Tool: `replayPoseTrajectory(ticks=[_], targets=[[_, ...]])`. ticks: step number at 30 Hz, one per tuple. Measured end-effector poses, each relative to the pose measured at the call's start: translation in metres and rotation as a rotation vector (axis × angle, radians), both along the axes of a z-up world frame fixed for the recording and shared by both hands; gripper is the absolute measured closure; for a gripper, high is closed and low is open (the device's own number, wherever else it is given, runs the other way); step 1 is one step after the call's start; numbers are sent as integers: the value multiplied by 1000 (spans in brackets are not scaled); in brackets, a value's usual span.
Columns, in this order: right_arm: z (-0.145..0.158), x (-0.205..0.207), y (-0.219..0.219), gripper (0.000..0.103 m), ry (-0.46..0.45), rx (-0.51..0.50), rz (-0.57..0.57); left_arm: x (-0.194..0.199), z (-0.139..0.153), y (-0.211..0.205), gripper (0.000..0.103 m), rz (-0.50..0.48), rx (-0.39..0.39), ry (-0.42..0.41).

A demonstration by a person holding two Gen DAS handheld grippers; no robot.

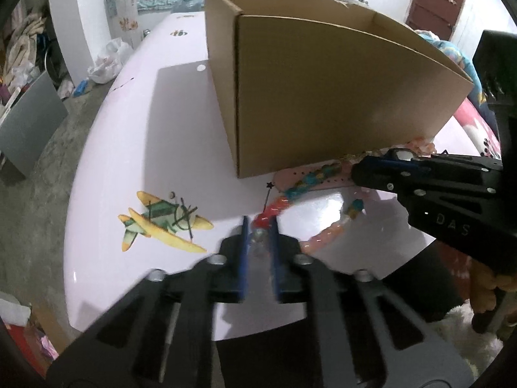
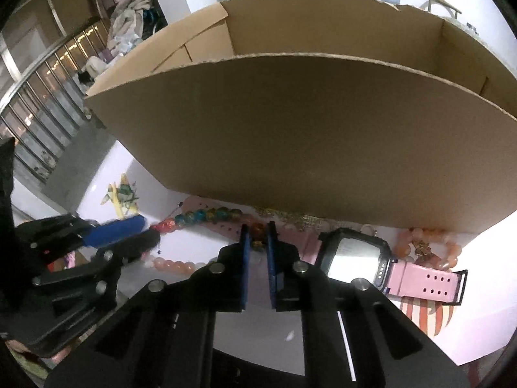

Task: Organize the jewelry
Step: 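Lift the bead bracelet with the left gripper and release it inside the box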

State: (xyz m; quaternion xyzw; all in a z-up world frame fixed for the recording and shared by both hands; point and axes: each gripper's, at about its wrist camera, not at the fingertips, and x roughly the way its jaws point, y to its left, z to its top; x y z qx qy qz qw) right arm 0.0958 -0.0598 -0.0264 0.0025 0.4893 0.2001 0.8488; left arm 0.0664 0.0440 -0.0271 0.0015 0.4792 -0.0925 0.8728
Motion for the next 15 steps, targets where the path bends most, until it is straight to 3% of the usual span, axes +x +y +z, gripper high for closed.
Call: replayPoseTrajectory(ticks=[7,15], targets=[[20,-17,-19,93,-42,49,21,-10,22,3,95,22,-21,-46],[78,-43,-35,93,-160,90,53,-35,87,1,95,6,-53,-172]])
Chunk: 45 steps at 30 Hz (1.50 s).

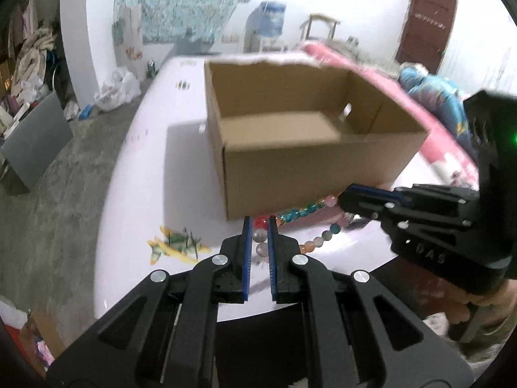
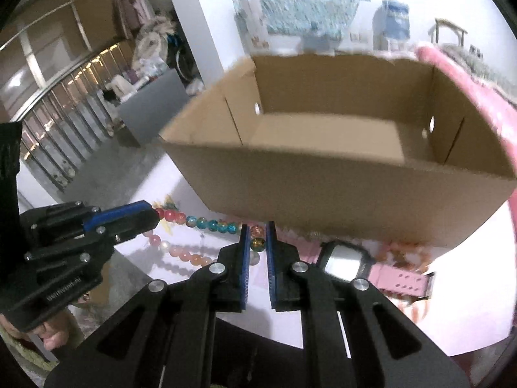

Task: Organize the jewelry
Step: 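Lift the bead bracelet with the left gripper and release it inside the box, then withdraw the open left gripper from the box back over the table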

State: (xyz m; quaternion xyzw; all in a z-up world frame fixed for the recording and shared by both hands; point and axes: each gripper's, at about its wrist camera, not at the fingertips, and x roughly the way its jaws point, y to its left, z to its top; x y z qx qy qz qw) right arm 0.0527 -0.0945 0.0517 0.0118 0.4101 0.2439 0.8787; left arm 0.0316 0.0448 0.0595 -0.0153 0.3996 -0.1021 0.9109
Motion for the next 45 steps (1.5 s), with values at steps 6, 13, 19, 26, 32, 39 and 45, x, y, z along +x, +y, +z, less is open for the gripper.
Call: replayPoseTrajectory(ticks=[6,13,19,26,32,39,45], targets=[[78,3,-6,93,-172,34,46,11,72,-3,95,-61,-31,-149],[99,128,4,93,-52,0,66,114,89,-18,95,-98,33,-114],[33,234,12,93,295,15,49,214,42,-24,95,-106,98,107],[-14,275,21,92,438,-24,15,255,4,-30,94,-83,193,231],[-5,265,7,92,411,18,9,239,23,-19,67,-69,145,187],[70,201,-52,44,186,124,-43,182,63,12,24,-44,40,107],[100,101,-140,22,-20,198,-227,108,56,51,16,-1,-185,74]])
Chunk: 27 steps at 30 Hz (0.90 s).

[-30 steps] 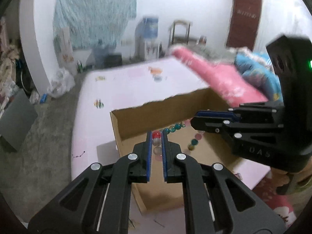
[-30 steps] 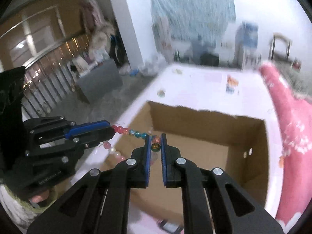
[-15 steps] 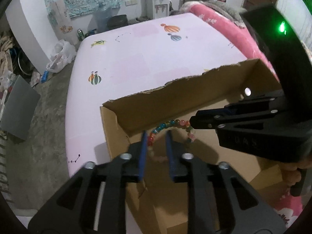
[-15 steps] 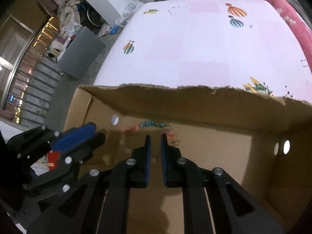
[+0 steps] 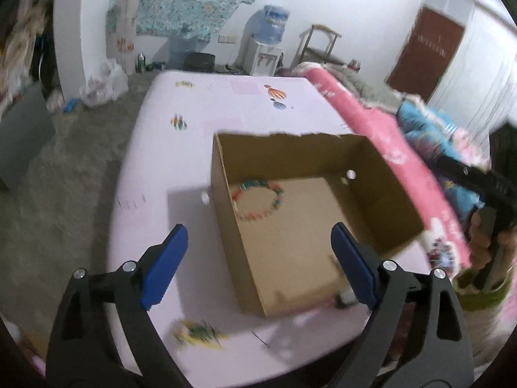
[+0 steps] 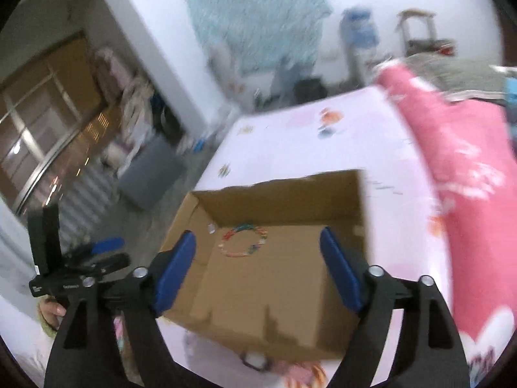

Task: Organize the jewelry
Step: 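Withdraw the open left gripper from the box back over the table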

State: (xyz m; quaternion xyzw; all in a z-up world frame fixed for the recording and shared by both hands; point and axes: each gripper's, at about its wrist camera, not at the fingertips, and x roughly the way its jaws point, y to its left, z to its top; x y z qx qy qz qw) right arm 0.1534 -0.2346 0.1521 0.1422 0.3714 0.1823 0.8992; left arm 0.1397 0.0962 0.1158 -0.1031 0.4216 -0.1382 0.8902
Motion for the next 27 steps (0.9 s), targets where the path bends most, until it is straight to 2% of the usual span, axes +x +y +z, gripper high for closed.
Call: replayPoseTrajectory(ticks=[3,6,7,9,15,27], targets=[[-26,-17,-23,21,66,32,-82,-14,-22,2,16,16,-94,38],[-64,-15,-28,21,175,92,-91,-15,-46,-3,16,-6,-222,74],[-78,-12,-26,21,218,108,-99,-16,-51,-6,16,-9,-247,84],[-89,-9,-20,20,236,120,-97,-13,-60,-12,16,-10,-275,105],[-95,-8,-8,20,217,46,-115,-15,-67,-25,14,19,-244,104],[-95,2,-8,20,200,28,-111,-3,-67,-27,14,40,-191,92]])
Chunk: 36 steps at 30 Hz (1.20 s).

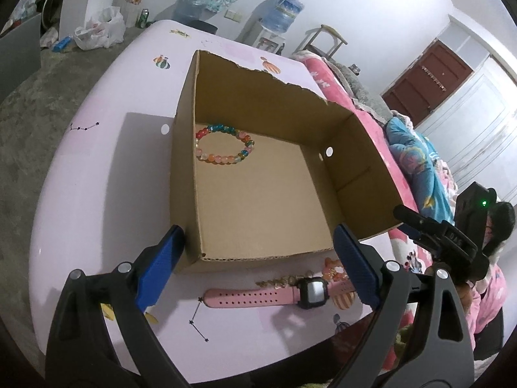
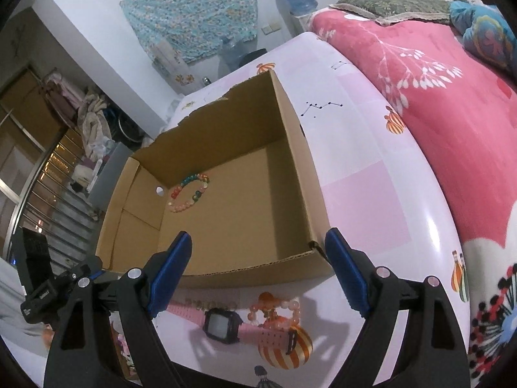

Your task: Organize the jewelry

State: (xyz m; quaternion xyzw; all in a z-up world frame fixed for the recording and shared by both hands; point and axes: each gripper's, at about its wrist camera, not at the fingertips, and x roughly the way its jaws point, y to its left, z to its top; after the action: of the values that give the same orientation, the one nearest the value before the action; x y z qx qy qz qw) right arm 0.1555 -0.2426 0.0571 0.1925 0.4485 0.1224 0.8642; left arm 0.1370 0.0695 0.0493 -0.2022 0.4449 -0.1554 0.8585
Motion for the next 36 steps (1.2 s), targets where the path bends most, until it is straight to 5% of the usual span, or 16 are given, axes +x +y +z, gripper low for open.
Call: replayPoseTrajectory(ticks=[8,12,22,29,36], targets=[[4,-17,-6,20,-36,23,-45,-15,1,8,13,11,24,-37],[9,-47,-13,15,-86,-41,-85,-36,-2,17,12,9,56,-62],[-34,-107,10,11,-22,-251,2,-69,-69,21,11,54,155,108],[-67,-118,41,11,12,-450,84,-69,-79,10,11,94,267,82],[-83,-117,44,11,42,-489,72,-64,-83,-12,8,60,449,69]])
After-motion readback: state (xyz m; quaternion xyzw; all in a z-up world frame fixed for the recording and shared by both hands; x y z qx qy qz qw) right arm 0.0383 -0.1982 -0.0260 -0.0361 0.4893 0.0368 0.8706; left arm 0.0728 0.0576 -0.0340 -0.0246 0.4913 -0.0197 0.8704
